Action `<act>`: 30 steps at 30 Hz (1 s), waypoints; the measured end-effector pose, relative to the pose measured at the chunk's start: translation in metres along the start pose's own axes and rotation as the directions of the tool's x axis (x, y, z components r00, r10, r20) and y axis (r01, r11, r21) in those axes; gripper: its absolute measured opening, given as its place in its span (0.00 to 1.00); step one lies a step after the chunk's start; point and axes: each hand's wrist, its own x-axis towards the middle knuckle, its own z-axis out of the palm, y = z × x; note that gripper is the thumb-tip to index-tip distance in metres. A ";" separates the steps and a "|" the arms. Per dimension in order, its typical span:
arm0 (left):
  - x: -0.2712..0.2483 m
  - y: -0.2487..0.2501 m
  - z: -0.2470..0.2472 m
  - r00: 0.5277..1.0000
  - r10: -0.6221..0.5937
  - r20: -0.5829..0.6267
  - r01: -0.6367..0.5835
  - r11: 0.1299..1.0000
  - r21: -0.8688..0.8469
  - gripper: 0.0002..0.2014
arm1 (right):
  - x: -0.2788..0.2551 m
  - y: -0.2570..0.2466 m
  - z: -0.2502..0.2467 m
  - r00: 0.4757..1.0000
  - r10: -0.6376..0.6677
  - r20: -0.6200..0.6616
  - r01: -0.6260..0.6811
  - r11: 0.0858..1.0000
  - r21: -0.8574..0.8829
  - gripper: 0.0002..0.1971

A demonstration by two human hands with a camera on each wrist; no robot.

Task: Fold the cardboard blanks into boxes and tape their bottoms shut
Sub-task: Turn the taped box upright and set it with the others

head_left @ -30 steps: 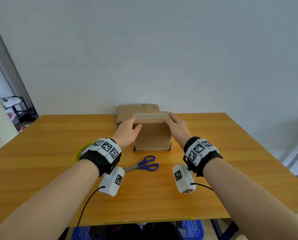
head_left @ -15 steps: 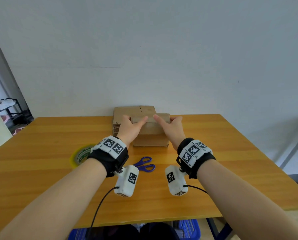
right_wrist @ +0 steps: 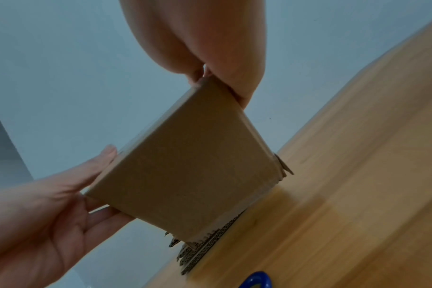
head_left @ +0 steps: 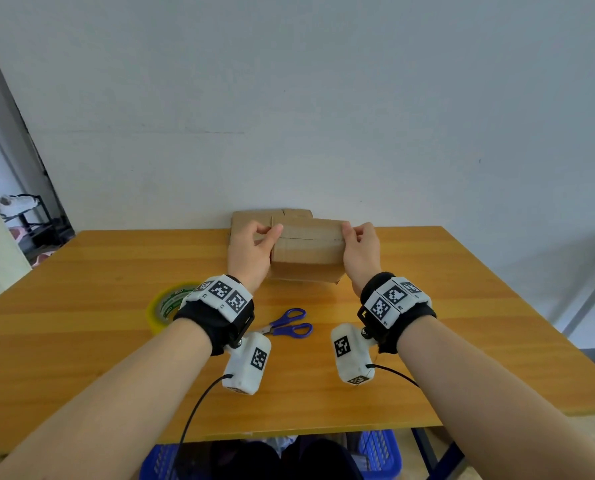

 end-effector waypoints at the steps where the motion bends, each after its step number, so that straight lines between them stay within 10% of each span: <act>1: 0.001 0.000 0.000 1.000 0.012 -0.002 -0.012 1.000 -0.005 0.17 | 0.000 0.001 0.000 1.000 -0.003 -0.010 0.003 1.000 0.004 0.13; 8: -0.003 0.005 0.002 0.997 0.030 0.066 -0.027 0.999 -0.047 0.18 | -0.005 0.000 0.000 0.994 0.038 0.107 -0.051 0.991 0.127 0.25; 13: -0.002 0.003 -0.004 0.996 0.047 0.076 -0.045 0.999 -0.022 0.17 | -0.004 0.000 -0.005 0.996 0.016 0.091 -0.026 0.993 0.115 0.12; 21: 0.002 -0.003 -0.008 0.970 -0.134 0.202 0.194 0.930 -0.313 0.06 | 0.006 0.002 -0.013 0.981 0.189 0.049 -0.195 0.963 0.185 0.21; 26: -0.002 0.007 -0.009 0.944 -0.200 0.262 0.298 0.857 -0.421 0.23 | -0.004 0.002 -0.028 0.945 0.304 0.124 -0.328 0.888 0.323 0.09; 30: -0.008 0.009 -0.010 0.934 -0.193 0.302 0.311 0.853 -0.418 0.25 | -0.012 -0.001 -0.040 0.948 0.241 0.206 -0.299 0.895 0.331 0.23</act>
